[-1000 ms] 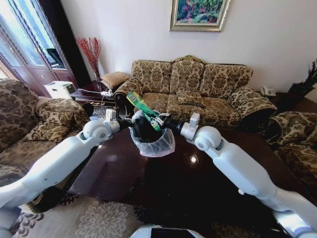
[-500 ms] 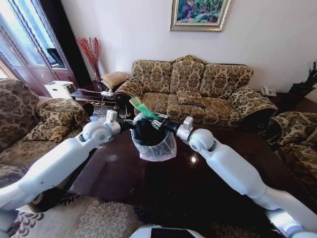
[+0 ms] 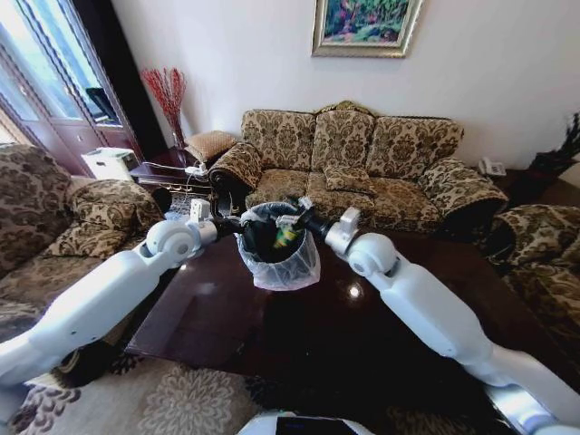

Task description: Move to the front of the table and place the trash on the table into the trash bin.

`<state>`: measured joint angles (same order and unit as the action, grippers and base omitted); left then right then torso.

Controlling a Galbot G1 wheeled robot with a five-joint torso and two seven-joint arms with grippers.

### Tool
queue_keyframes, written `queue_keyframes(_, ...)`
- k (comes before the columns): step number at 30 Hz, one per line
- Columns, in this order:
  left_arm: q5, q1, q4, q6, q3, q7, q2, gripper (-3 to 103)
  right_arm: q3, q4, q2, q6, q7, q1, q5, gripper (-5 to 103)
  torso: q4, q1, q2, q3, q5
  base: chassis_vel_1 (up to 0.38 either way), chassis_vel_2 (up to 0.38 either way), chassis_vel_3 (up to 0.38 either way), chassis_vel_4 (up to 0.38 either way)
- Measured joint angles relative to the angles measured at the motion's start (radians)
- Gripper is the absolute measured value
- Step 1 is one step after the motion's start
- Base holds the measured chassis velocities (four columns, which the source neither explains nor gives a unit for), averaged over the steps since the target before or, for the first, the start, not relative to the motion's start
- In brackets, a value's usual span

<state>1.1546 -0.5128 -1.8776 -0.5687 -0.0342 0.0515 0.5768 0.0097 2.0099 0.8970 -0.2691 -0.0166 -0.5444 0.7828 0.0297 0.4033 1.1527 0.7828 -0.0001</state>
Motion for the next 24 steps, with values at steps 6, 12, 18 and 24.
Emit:
queue_keyframes(6, -0.078, -0.102, -0.031, 0.022, 0.079, -0.011, -0.025, 2, 0.311, 0.072, -0.061, -0.016, 0.192, -0.281, -0.017, 100, 0.0015, 0.0, 0.0, 0.0, 0.0003, 0.0, 0.0, 0.0, 0.0)
queue_keyframes(12, -0.095, -0.173, -0.079, 0.034, 0.142, -0.015, -0.033, 2, 0.743, 0.092, 0.027, -0.075, 0.269, -0.744, -0.103, 100, -0.0001, 0.0, 0.0, 0.0, 0.0016, 0.0, 0.0, 0.0, 0.0)
queue_keyframes(18, -0.112, -0.242, -0.125, 0.05, 0.165, -0.015, -0.013, 2, 1.021, -0.021, 0.198, 0.057, 0.199, -1.095, -0.156, 100, 0.0002, 0.0, 0.0, 0.0, 0.0001, 0.0, 0.0, 0.0, 0.0)
queue_keyframes(24, -0.122, -0.254, -0.145, 0.052, 0.16, -0.013, 0.014, 2, 1.023, -0.192, 0.262, 0.14, 0.205, -1.145, -0.143, 100, 0.0004, 0.0, 0.0, 0.0, 0.0004, 0.0, 0.0, 0.0, 0.0)
